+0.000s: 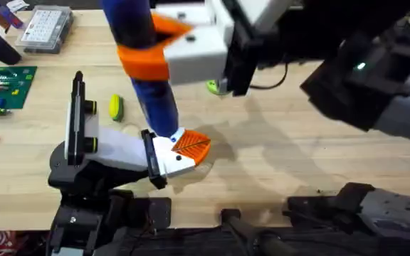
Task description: Pick up the gripper from the table and insert it into the empty holder that is missing its gripper. Then pick up a screw, insert it into the mounting hole, and use the screwdriver to tighten it. Finally, clean up the table by picking up the vegetable and placing it into the bucket.
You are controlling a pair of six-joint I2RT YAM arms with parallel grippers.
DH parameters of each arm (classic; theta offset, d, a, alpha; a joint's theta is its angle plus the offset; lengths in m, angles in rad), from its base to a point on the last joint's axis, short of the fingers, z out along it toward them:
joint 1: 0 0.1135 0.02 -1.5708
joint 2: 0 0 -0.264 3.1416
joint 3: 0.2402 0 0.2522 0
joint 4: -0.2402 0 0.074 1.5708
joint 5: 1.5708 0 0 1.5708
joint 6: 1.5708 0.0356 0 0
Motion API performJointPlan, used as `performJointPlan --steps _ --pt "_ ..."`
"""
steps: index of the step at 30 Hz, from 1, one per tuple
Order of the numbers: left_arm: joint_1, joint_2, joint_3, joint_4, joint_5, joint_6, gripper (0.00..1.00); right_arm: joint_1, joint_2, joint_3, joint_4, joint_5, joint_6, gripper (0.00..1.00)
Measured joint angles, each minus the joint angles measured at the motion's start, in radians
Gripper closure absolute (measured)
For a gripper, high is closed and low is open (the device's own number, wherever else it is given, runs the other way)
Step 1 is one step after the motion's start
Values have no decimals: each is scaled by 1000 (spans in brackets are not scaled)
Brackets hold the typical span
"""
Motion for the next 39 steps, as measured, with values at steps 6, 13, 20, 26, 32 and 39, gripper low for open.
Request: performJointPlan --steps 6,13,20,26,32,39 --pt "0 0 0 0 0 0 989 -13 0 111 -25 -16 -7 932" --pt "0 0 0 0 0 0 989 -18 0 172 -46 -79 -7 932" --pt "0 0 0 0 0 0 989 -18 0 176 -117 -124 -16 932" --pt "0 0 0 0 0 0 989 -18 0 176 -146 -145 -57 932" --pt "0 0 0 0 0 0 989 -18 0 176 -180 -149 -89 932" --pt "0 0 0 0 -1 0 989 -8 0 176 -181 -149 -96 932"
